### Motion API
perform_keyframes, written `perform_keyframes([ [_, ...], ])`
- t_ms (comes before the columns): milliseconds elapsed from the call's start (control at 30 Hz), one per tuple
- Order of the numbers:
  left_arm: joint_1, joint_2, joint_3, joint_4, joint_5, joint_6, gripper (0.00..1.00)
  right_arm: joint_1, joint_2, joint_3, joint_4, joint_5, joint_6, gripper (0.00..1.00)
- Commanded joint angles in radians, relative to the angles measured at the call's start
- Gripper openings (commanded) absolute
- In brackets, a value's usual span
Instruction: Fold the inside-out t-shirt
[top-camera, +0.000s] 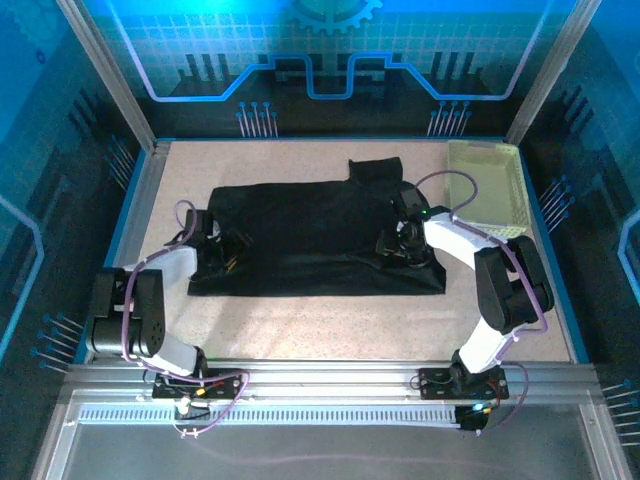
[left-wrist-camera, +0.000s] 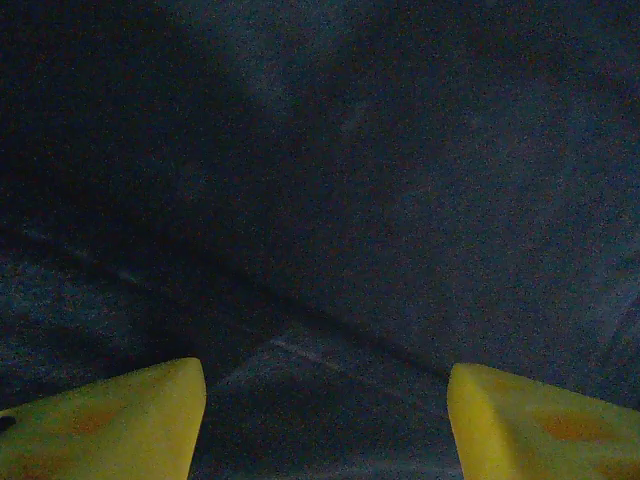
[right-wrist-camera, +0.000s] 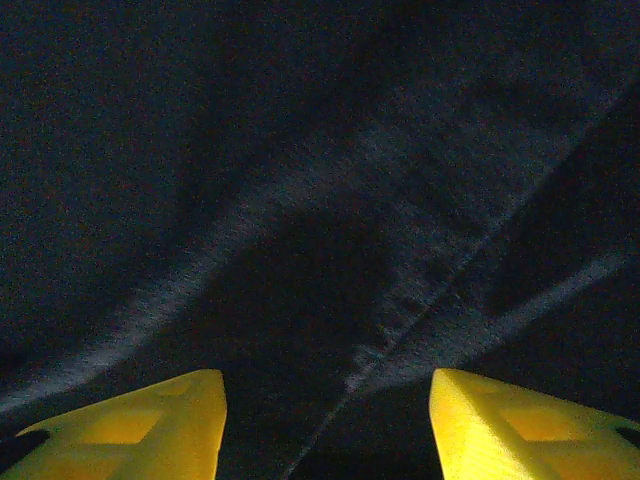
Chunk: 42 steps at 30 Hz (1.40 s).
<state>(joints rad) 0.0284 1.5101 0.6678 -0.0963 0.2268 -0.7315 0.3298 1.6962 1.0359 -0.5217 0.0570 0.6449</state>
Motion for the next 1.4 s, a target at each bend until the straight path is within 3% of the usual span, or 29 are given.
perform_keyframes([
  [0, -0.004, 0.004, -0.062, 0.016, 0.024, -0.013, 0.66, -0.038, -0.007, -0.083, -0.011, 0.037, 0.063, 0.58],
  [167, -0.007, -0.103, -0.181, -0.020, 0.003, -0.046, 0.67, -0.081, -0.141, -0.216, -0.030, 0.041, 0.122, 0.57],
  [367, -0.020, -0.396, -0.296, -0.159, -0.055, -0.104, 0.69, -0.087, -0.330, -0.332, -0.102, 0.081, 0.169, 0.58],
  [500, -0.025, -0.556, -0.255, -0.247, -0.128, -0.093, 0.74, -0.089, -0.424, -0.322, -0.113, 0.066, 0.132, 0.58],
  [567, -0.024, -0.550, -0.160, -0.284, -0.185, -0.049, 0.76, -0.076, -0.432, -0.249, -0.117, 0.071, 0.085, 0.58],
  [767, 0.021, -0.255, 0.189, -0.268, -0.214, 0.031, 0.78, -0.039, -0.263, 0.063, -0.062, 0.030, -0.072, 0.59],
  [1100, 0.093, 0.360, 0.745, -0.383, -0.335, 0.062, 0.75, -0.057, 0.231, 0.637, -0.080, 0.028, -0.210, 0.60],
  [1367, 0.125, 0.647, 0.986, -0.498, -0.339, 0.094, 0.70, -0.076, 0.452, 0.910, -0.127, 0.035, -0.274, 0.60],
])
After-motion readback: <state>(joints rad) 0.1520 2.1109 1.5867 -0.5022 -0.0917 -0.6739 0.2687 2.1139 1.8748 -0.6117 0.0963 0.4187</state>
